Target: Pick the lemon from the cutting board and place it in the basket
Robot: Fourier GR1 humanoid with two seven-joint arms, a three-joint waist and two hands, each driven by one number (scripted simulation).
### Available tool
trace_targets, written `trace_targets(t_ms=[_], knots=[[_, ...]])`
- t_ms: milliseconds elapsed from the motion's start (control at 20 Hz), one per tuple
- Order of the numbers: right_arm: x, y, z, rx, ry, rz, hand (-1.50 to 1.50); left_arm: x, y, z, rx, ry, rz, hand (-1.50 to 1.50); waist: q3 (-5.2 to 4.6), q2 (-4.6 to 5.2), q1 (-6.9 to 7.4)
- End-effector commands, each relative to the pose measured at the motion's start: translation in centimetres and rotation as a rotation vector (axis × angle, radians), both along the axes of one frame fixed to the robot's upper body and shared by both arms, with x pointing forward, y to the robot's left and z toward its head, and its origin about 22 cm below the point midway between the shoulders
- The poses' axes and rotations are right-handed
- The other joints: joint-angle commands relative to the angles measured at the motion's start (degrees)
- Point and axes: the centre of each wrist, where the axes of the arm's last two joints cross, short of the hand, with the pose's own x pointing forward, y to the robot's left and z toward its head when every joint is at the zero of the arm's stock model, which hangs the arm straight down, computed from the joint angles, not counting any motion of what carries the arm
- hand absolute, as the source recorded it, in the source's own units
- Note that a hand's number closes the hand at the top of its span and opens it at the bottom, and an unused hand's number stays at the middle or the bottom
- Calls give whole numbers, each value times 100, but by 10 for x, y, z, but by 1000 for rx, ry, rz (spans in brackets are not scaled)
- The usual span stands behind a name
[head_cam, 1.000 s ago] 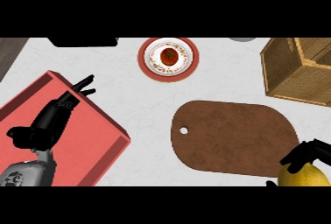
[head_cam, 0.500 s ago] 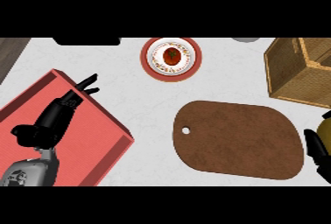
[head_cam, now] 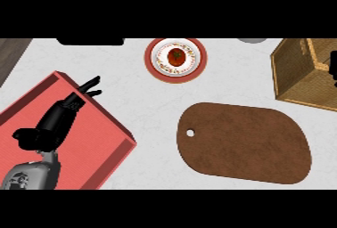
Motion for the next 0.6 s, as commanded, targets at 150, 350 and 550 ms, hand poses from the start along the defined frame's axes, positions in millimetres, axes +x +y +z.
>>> trace_targets(t_ms=[150,350,550], knots=[[52,-37,18,70,-78,-135,150,2,-13,3,-8,3,6,0,5,3,-5],[74,-53,24,77,-77,-184,150,13,8,1,6,-5,0,0,3,5,-23],[95,-77,-8,53,-19,-185,150,6,-8,-8,6,16,-2,0,5,7,-11]])
